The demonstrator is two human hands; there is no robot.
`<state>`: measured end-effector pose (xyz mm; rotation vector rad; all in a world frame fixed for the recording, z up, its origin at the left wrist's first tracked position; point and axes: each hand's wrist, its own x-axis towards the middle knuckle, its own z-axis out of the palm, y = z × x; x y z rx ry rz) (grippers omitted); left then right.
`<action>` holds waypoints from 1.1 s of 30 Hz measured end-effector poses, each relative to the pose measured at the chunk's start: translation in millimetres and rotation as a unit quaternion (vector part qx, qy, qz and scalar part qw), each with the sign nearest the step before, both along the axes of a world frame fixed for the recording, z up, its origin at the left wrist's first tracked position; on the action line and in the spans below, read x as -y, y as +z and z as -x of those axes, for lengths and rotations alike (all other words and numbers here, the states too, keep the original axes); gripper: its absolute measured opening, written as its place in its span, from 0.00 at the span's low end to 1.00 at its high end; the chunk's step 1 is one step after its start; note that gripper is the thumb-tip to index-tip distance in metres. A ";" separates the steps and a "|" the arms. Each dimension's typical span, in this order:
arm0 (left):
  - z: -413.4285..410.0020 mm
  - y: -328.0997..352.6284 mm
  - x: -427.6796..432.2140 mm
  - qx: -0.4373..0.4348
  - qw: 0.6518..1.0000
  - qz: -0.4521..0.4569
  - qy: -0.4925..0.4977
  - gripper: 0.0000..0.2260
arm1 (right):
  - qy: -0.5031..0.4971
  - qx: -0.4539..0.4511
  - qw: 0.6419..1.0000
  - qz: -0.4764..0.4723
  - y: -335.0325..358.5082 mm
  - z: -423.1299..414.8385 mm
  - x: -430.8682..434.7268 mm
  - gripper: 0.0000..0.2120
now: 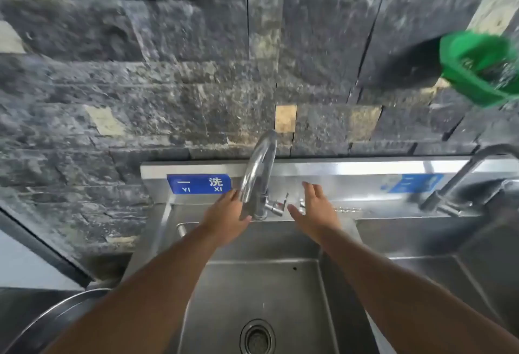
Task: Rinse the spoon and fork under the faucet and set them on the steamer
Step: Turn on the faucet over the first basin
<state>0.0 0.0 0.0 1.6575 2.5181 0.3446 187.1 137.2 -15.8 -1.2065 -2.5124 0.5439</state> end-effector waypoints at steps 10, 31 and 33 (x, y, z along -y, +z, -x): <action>-3.5 -39.8 -69.3 0.200 0.975 -0.049 0.082 0.34 | -0.014 -0.074 0.983 0.166 -79.2 52.7 -43.7 0.37; 2.8 -70.3 -114.0 0.254 0.946 -0.158 0.127 0.08 | -0.006 -0.201 0.924 0.327 -95.5 74.3 -62.8 0.06; 4.4 -72.3 -114.1 0.249 0.947 -0.159 0.127 0.08 | -0.001 -0.203 0.925 0.321 -96.3 74.1 -62.5 0.06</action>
